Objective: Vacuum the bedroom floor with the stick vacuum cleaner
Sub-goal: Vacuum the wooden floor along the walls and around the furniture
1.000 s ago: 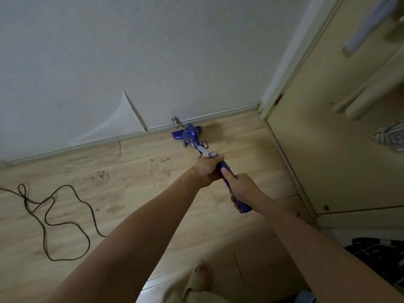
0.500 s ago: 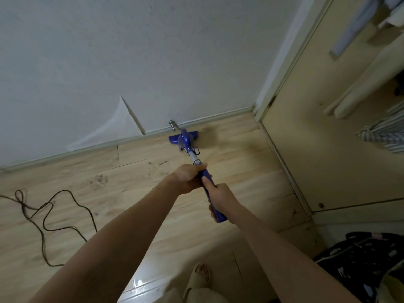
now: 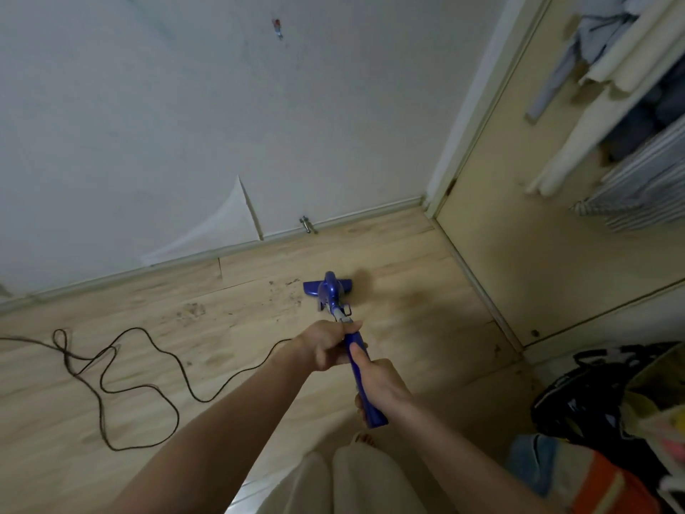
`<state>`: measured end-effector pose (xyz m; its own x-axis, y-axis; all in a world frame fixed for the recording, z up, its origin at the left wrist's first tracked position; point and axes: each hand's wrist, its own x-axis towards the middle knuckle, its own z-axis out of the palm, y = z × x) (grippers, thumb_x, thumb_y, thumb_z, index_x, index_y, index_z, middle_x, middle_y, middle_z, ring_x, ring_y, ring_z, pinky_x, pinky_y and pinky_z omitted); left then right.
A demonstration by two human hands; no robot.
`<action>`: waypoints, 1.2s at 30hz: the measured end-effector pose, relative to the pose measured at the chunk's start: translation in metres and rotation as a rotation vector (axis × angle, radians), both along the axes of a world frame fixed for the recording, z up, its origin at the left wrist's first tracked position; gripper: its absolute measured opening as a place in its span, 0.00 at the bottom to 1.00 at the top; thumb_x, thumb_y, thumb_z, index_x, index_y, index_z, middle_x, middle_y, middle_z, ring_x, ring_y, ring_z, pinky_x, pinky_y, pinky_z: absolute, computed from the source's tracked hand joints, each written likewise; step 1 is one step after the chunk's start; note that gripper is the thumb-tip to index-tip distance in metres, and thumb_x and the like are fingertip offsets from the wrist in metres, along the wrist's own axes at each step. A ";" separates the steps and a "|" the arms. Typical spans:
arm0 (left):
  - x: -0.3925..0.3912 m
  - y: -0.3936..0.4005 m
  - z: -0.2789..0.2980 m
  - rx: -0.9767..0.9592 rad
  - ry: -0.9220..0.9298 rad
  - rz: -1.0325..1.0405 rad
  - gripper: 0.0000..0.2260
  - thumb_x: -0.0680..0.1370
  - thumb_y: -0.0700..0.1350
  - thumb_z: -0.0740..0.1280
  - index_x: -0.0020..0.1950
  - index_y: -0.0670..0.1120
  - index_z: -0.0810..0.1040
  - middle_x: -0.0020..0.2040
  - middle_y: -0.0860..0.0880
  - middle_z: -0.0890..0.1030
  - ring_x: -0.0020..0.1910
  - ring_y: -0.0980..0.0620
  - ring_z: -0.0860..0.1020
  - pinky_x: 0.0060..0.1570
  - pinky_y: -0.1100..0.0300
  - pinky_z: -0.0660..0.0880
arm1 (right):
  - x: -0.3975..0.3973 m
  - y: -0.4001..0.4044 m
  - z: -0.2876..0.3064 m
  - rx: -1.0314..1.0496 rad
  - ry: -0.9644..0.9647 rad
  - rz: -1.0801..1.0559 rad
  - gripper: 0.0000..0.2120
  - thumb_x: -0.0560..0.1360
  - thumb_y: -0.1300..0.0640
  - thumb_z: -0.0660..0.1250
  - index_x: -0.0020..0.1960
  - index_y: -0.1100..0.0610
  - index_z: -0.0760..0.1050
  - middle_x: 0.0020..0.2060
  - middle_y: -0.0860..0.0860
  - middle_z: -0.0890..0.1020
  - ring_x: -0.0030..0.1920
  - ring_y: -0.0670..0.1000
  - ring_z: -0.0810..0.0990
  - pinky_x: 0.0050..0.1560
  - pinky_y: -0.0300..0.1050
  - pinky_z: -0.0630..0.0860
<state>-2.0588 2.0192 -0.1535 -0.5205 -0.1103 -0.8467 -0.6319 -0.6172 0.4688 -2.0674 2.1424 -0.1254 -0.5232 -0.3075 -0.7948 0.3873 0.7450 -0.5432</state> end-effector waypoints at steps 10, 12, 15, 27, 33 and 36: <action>0.131 0.036 0.029 0.024 -0.013 -0.077 0.04 0.80 0.41 0.65 0.48 0.41 0.72 0.42 0.43 0.77 0.40 0.50 0.78 0.39 0.58 0.79 | 0.134 0.044 0.053 0.047 -0.055 -0.009 0.25 0.80 0.37 0.55 0.57 0.60 0.71 0.32 0.54 0.77 0.24 0.48 0.75 0.25 0.40 0.73; 0.149 0.045 0.034 0.033 -0.022 -0.067 0.05 0.80 0.41 0.64 0.47 0.40 0.72 0.44 0.42 0.77 0.41 0.49 0.78 0.40 0.57 0.79 | 0.146 0.058 0.063 0.046 -0.046 0.052 0.25 0.80 0.37 0.54 0.57 0.59 0.71 0.33 0.54 0.78 0.25 0.47 0.75 0.25 0.39 0.73; 0.169 0.059 0.042 0.030 -0.037 -0.060 0.06 0.80 0.40 0.63 0.46 0.39 0.72 0.43 0.43 0.75 0.40 0.49 0.77 0.43 0.56 0.78 | 0.160 0.077 0.072 0.013 -0.074 0.073 0.23 0.80 0.37 0.55 0.52 0.58 0.72 0.32 0.52 0.77 0.25 0.47 0.75 0.27 0.39 0.72; 0.174 0.058 0.023 -0.038 -0.035 0.014 0.07 0.80 0.40 0.64 0.42 0.43 0.69 0.40 0.44 0.74 0.38 0.49 0.75 0.41 0.57 0.75 | 0.178 0.060 0.028 0.022 -0.038 -0.026 0.26 0.79 0.36 0.55 0.51 0.59 0.73 0.29 0.52 0.77 0.25 0.49 0.76 0.27 0.40 0.73; 0.161 0.024 0.023 -0.049 -0.005 0.130 0.07 0.81 0.40 0.62 0.43 0.43 0.69 0.38 0.43 0.75 0.35 0.49 0.76 0.35 0.58 0.76 | 0.154 0.019 0.019 -0.048 -0.025 0.024 0.26 0.80 0.38 0.54 0.48 0.62 0.73 0.28 0.55 0.75 0.23 0.51 0.73 0.25 0.41 0.71; 0.163 0.016 0.027 -0.016 0.015 0.094 0.04 0.80 0.42 0.65 0.48 0.42 0.72 0.43 0.42 0.76 0.38 0.49 0.79 0.36 0.58 0.79 | 0.149 0.017 0.030 -0.037 -0.068 0.031 0.23 0.81 0.39 0.54 0.50 0.59 0.71 0.29 0.55 0.75 0.22 0.50 0.73 0.23 0.40 0.71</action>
<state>-1.8954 2.0348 -0.1262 -0.5200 -0.1729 -0.8365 -0.5639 -0.6661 0.4882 -1.9181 2.1597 -0.0957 -0.4584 -0.3520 -0.8160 0.4014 0.7372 -0.5435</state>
